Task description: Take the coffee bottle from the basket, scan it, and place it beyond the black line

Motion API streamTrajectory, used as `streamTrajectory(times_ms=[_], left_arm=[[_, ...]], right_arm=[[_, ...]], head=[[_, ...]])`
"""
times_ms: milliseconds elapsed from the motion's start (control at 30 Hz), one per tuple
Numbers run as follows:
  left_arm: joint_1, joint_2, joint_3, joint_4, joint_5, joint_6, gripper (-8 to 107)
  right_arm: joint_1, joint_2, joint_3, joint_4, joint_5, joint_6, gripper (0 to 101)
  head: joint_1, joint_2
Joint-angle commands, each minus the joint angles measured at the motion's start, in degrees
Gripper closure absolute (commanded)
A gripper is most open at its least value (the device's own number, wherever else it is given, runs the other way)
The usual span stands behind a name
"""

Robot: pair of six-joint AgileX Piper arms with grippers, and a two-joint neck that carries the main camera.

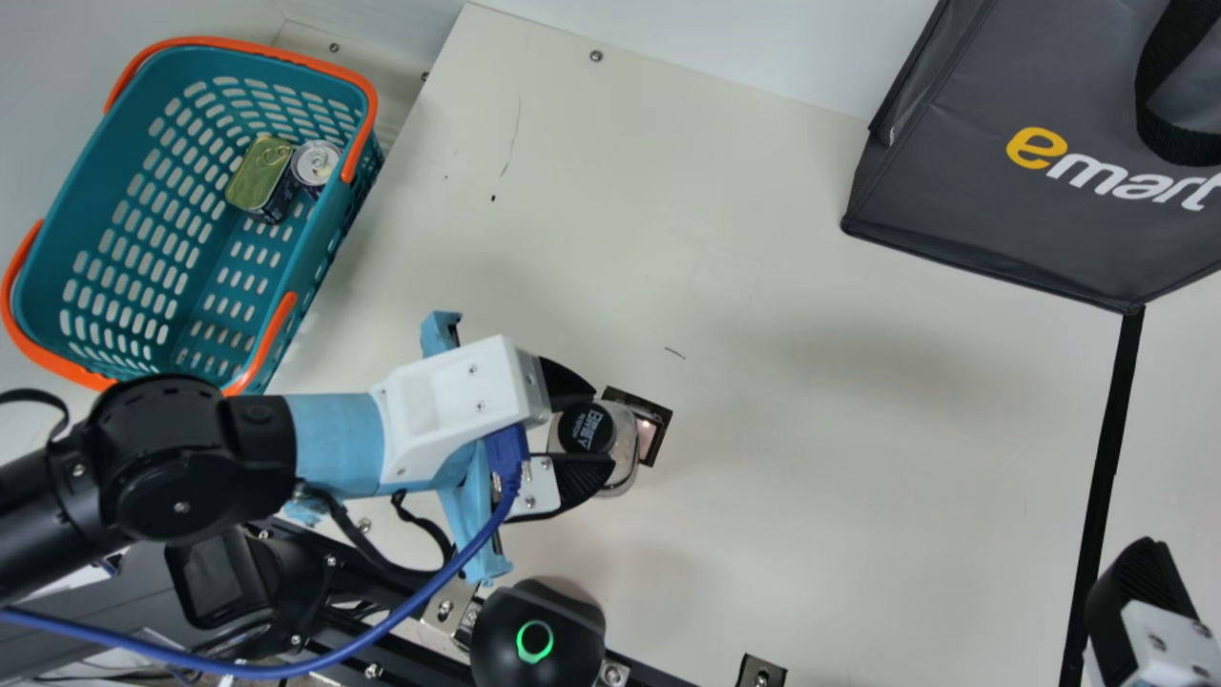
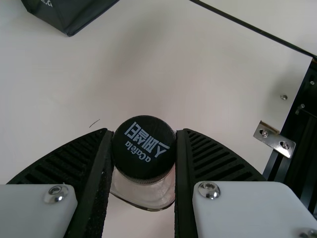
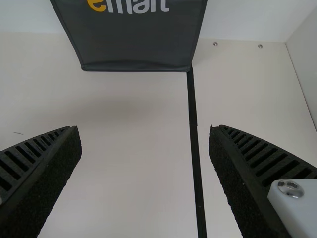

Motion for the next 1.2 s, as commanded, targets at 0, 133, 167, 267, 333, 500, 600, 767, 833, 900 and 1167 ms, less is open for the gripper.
streamTrajectory(times_ms=[0,133,167,267,333,500,600,767,833,900,1167], left_arm=[[-0.2,0.2,-0.4,0.3,-0.1,-0.1,89],[-0.5,0.5,-1.3,0.5,0.0,-0.4,89],[-0.5,0.5,-1.5,0.5,0.0,-0.4,89],[-0.6,0.5,-1.9,0.6,0.1,-0.5,89],[-0.6,0.5,-2.2,0.6,0.3,-0.4,89],[-0.1,0.3,-2.4,0.5,0.6,0.0,89],[0.3,0.4,-2.5,0.3,0.6,0.3,89],[0.4,1.3,-3.1,0.1,-0.1,0.6,89],[0.3,1.9,-3.5,0.0,-0.6,0.8,89],[0.1,2.7,-3.8,-0.1,-1.2,1.0,89],[-1.2,7.2,-5.9,-1.0,-4.5,2.5,89]], right_arm=[[0.0,0.0,0.0,0.0,0.0,0.0,10],[0.0,0.0,0.0,0.0,0.0,0.0,10],[0.0,0.0,0.0,0.0,0.0,0.0,10],[0.0,0.0,0.0,0.0,0.0,0.0,10],[0.0,0.0,0.0,0.0,0.0,0.0,10],[0.0,0.0,0.0,0.0,0.0,0.0,10],[0.0,0.0,0.0,0.0,0.0,0.0,10],[0.0,0.0,0.0,0.0,0.0,0.0,10],[0.0,0.0,0.0,0.0,0.0,0.0,10],[0.0,0.0,0.0,0.0,0.0,0.0,10],[0.0,0.0,0.0,0.0,0.0,0.0,10]], head=[[-1.5,0.1],[-1.5,0.1],[-1.5,0.1],[-1.5,0.1],[-1.5,0.1],[-1.5,0.1],[-1.5,0.1],[-1.5,0.1],[-1.5,0.1],[-1.5,0.1],[-1.5,0.1]])
